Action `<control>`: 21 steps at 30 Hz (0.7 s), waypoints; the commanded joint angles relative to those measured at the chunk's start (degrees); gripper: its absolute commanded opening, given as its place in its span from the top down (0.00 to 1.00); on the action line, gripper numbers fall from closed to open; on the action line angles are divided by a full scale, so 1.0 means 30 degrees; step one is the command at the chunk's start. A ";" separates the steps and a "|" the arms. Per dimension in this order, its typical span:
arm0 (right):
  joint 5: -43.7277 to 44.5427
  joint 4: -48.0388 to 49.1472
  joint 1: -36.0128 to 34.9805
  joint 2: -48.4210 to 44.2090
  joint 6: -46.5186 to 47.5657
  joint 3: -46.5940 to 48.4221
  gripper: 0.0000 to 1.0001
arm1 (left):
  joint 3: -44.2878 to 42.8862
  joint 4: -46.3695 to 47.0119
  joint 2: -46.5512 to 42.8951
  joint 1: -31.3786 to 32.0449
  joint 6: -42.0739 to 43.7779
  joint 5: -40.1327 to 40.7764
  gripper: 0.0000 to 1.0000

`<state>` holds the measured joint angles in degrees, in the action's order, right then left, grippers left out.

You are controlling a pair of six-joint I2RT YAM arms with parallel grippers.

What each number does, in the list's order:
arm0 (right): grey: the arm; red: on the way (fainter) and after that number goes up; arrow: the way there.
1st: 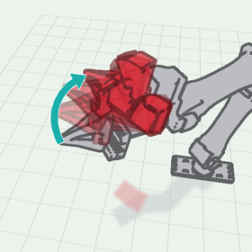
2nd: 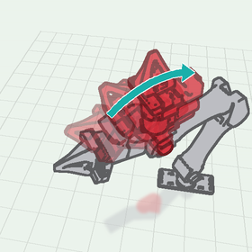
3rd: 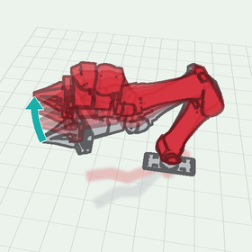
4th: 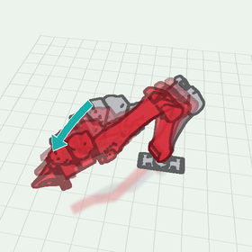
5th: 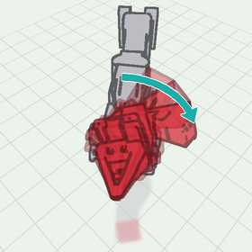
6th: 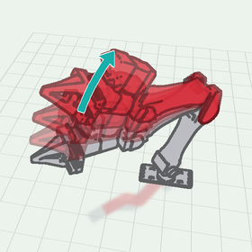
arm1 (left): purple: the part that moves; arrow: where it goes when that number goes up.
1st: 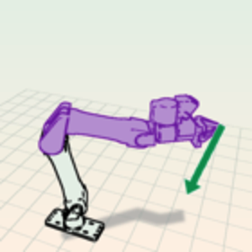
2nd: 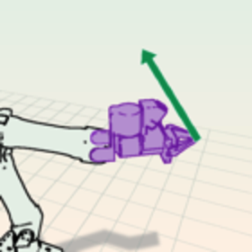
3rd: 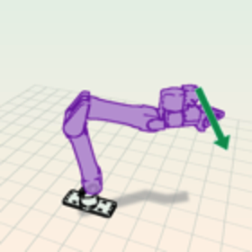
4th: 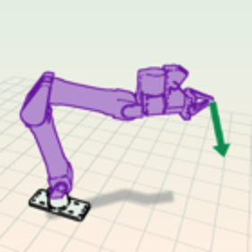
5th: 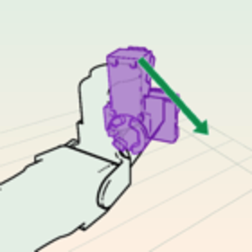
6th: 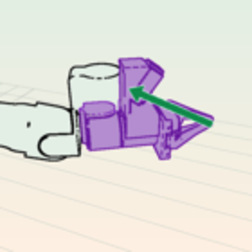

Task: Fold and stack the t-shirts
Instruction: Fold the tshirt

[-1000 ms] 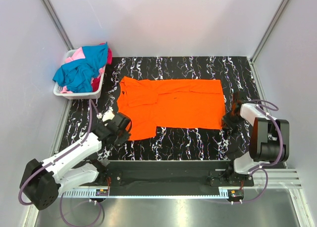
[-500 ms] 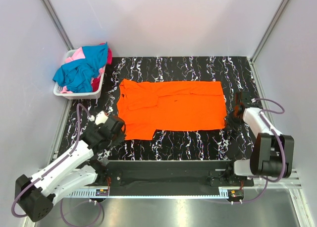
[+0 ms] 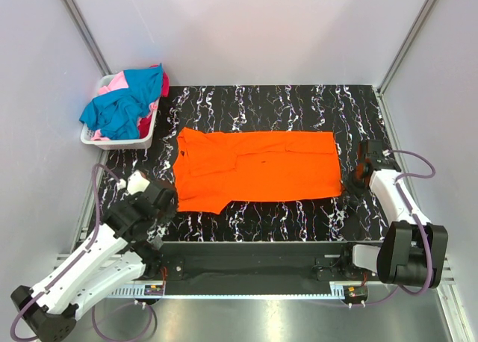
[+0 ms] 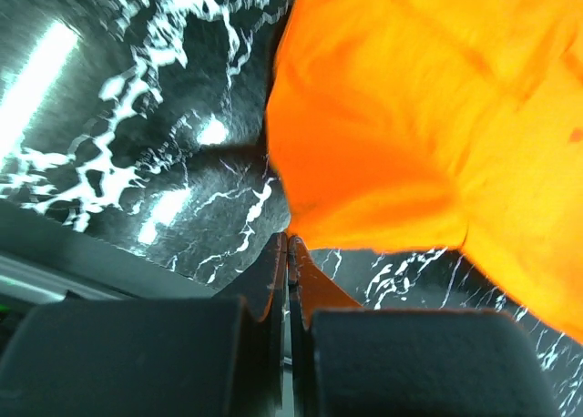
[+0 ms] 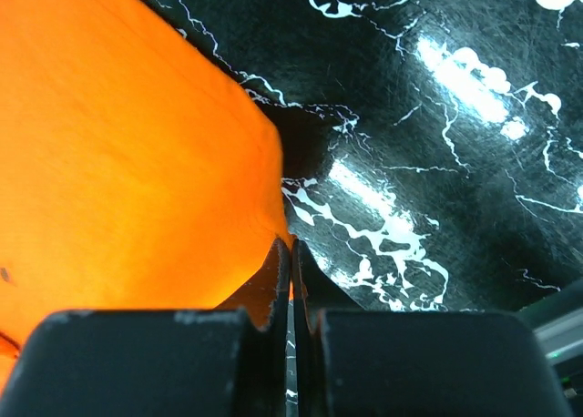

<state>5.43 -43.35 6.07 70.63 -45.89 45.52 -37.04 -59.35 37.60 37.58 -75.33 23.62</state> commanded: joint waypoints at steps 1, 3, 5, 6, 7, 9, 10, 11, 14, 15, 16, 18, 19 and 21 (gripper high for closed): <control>0.0651 -0.0431 0.0058 -0.0399 -0.0085 0.1084 1.00 | -0.2211 -0.1367 0.0033 0.0070 -0.0174 0.2380 1.00; 0.0505 -0.0578 0.0058 -0.0224 -0.0085 0.1466 1.00 | -0.3266 -0.1573 0.0530 0.0041 0.0118 0.2849 1.00; 0.0241 -0.0578 0.0058 0.0097 -0.0027 0.2111 1.00 | -0.4172 -0.1515 0.1027 0.0041 0.0353 0.3201 1.00; 0.0211 -0.0607 0.0058 0.0215 0.0003 0.2345 1.00 | -0.4497 -0.1486 0.1581 0.0041 0.0412 0.3318 1.00; 0.0153 -0.0608 0.0058 0.0361 0.0061 0.2811 1.00 | -0.4790 -0.1485 0.1963 0.0041 0.0471 0.3609 1.00; 0.0094 -0.0607 0.0058 0.0829 0.0236 0.3370 1.00 | -0.5523 -0.1310 0.3014 0.0041 0.0734 0.3904 1.00; 0.0152 -0.0608 0.0058 0.1237 0.0412 0.4011 1.00 | -0.5729 -0.1107 0.3399 0.0041 0.0851 0.4166 1.00; 0.0152 -0.0579 0.0058 0.1503 0.0529 0.4336 1.00 | -0.6137 -0.0901 0.3751 0.0041 0.1084 0.4256 1.00; -0.0022 -0.0403 0.0058 0.2820 0.0998 0.5917 1.00 | -0.6928 -0.0083 0.5478 -0.0134 0.1728 0.4374 1.00; -0.0081 -0.0373 0.0058 0.3230 0.1057 0.6356 1.00 | -0.7164 0.0153 0.5889 -0.0396 0.1934 0.4345 1.00; -0.0285 -0.0315 0.0058 0.4017 0.1203 0.7173 1.00 | -0.7398 0.0329 0.6792 -0.0544 0.2052 0.4258 1.00; -0.0521 -0.0169 0.0058 0.4899 0.1263 0.8026 1.00 | -0.8131 0.0827 0.7617 -0.1127 0.2608 0.4082 1.00; -0.0753 -0.0023 0.0058 0.5716 0.1321 0.8756 1.00 | -0.8568 0.1119 0.8346 -0.1334 0.2871 0.3994 1.00; -0.1018 0.0153 0.0058 0.6628 0.1351 0.9579 1.00 | -0.8951 0.1472 0.8995 -0.1918 0.3311 0.3935 1.00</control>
<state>3.51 -44.64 6.07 87.31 -43.22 69.45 -59.99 -59.05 62.63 33.87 -68.73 33.06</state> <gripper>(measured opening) 0.013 0.009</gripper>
